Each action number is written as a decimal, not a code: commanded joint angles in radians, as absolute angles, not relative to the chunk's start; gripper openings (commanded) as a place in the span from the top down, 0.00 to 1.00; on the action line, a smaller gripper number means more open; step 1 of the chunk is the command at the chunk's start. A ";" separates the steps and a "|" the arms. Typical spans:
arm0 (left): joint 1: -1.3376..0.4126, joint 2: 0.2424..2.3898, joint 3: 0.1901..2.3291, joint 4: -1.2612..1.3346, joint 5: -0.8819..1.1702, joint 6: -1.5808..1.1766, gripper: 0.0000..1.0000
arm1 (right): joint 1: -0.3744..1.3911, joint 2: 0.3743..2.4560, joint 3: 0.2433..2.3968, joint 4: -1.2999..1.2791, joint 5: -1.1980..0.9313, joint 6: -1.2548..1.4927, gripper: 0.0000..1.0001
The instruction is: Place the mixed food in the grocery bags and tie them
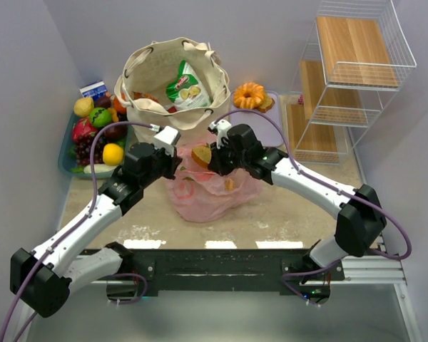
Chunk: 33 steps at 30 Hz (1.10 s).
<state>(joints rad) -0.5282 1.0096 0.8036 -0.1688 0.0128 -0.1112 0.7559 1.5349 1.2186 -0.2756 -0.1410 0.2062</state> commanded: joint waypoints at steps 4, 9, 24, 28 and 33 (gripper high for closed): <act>-0.520 1.029 0.819 -0.190 -0.087 -0.121 1.00 | 0.796 1.474 1.223 -0.319 -0.166 0.244 1.00; -0.515 1.043 0.824 -0.199 -0.109 -0.130 1.00 | 0.819 1.444 1.209 -0.316 -0.167 0.256 1.00; -0.494 1.020 0.828 -0.213 -0.170 -0.133 1.00 | 0.827 1.394 1.148 -0.364 -0.118 0.273 1.00; -0.492 1.003 0.821 -0.189 -0.150 -0.129 1.00 | 0.827 1.394 1.137 -0.393 -0.087 0.273 1.00; -0.491 0.956 0.798 -0.141 -0.089 -0.114 1.00 | 0.827 1.471 1.146 -0.416 -0.061 0.278 1.00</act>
